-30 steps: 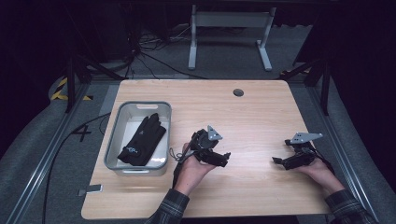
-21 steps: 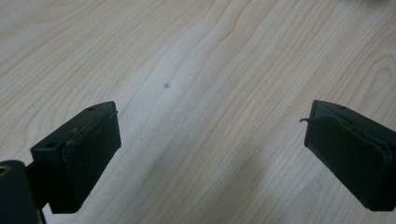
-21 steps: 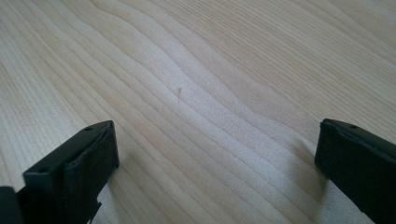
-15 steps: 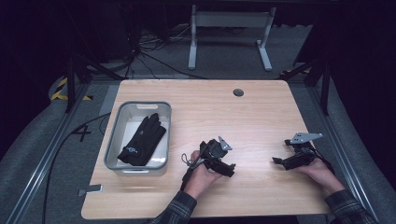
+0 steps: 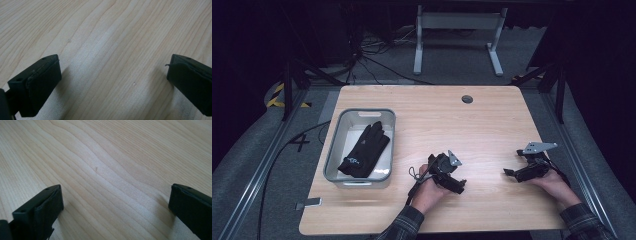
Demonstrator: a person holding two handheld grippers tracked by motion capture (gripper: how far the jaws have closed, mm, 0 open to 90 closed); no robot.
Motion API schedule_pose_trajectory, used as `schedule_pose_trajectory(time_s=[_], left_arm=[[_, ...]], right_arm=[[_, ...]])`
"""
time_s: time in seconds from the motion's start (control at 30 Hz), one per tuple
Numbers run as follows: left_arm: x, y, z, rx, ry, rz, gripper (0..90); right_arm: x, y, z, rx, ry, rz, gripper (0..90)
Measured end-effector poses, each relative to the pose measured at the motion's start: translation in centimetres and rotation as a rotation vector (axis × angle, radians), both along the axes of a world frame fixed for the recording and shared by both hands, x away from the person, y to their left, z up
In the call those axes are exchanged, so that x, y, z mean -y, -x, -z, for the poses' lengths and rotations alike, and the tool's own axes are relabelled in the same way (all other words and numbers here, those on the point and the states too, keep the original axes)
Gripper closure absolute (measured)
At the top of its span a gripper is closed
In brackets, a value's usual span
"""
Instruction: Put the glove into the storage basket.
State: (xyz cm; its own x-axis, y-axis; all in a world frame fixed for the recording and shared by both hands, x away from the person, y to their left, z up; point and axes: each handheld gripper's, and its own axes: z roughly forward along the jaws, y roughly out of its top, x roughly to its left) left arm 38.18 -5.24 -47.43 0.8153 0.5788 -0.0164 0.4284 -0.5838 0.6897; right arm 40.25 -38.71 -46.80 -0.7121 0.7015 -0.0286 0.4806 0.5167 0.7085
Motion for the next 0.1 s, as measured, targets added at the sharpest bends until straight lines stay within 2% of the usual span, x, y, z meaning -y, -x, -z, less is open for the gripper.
schedule_pose_trajectory(time_s=[0.1], left_arm=[[-0.01, -0.01, 0.00, -0.001, 0.000, 0.002, 0.0]], right_arm=[[-0.01, 0.03, -0.01, -0.002, 0.000, 0.000, 0.1]])
